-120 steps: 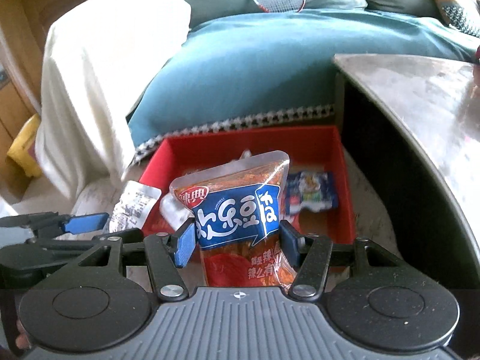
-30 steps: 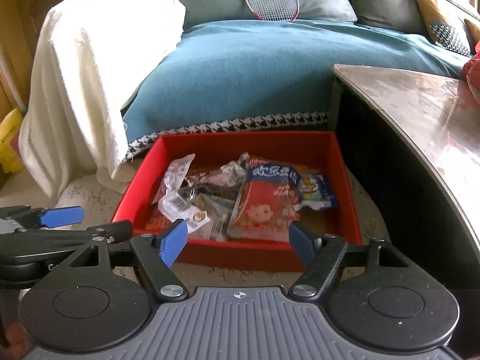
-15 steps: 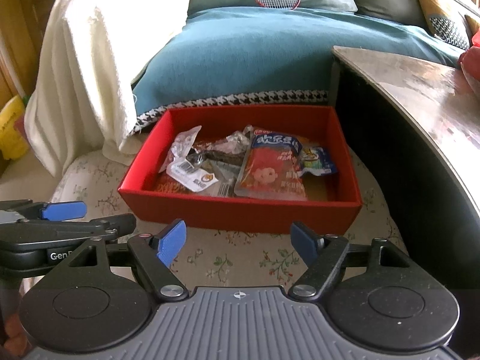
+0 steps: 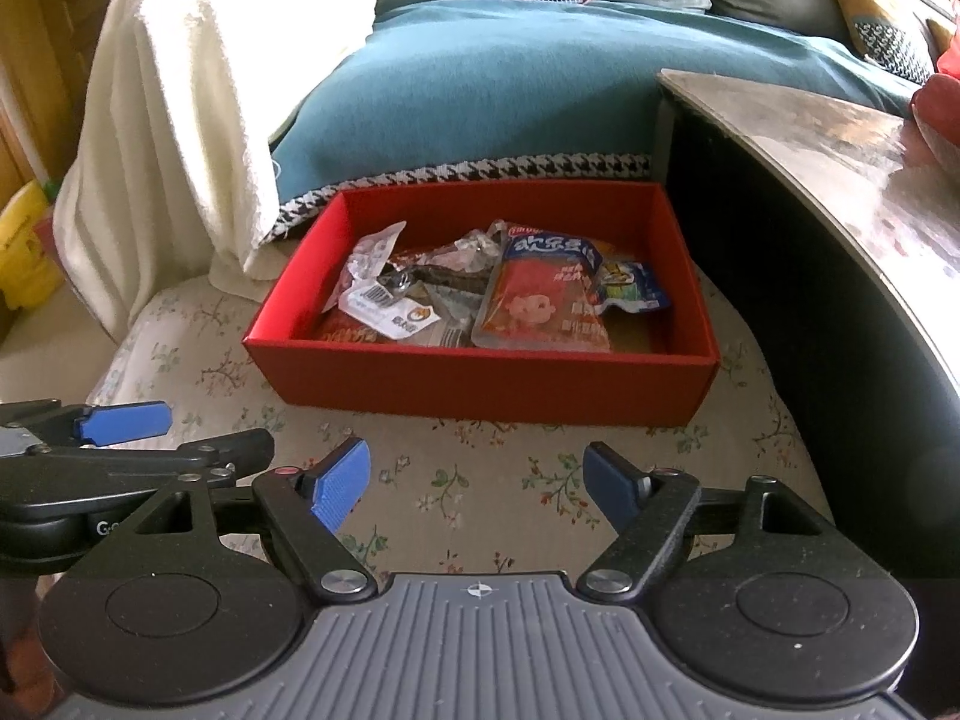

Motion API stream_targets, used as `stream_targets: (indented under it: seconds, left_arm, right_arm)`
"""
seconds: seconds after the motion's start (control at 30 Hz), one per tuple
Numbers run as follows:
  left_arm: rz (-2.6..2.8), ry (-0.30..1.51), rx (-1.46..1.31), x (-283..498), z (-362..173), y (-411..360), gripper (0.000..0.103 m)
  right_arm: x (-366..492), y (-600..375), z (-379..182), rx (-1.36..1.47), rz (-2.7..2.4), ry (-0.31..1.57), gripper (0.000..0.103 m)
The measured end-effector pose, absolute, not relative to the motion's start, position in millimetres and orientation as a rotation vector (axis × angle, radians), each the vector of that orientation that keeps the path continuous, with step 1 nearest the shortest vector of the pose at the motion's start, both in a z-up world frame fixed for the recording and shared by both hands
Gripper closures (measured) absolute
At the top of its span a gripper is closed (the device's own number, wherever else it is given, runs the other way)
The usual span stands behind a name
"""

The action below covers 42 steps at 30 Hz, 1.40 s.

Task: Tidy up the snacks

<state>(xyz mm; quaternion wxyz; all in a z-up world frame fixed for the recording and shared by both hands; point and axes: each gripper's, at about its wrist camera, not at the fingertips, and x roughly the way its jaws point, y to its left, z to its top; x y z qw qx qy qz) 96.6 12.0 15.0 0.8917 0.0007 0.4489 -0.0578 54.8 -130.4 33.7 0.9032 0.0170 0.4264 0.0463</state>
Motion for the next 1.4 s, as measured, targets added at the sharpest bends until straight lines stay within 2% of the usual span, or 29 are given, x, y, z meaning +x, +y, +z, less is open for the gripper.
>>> stream_targets:
  seconds: [1.4]
  left_arm:
    - [-0.104, 0.948, 0.013, 51.6, 8.3, 14.3, 0.04]
  right_arm:
    - [15.0, -125.1, 20.3, 0.048, 0.098, 0.928, 0.019]
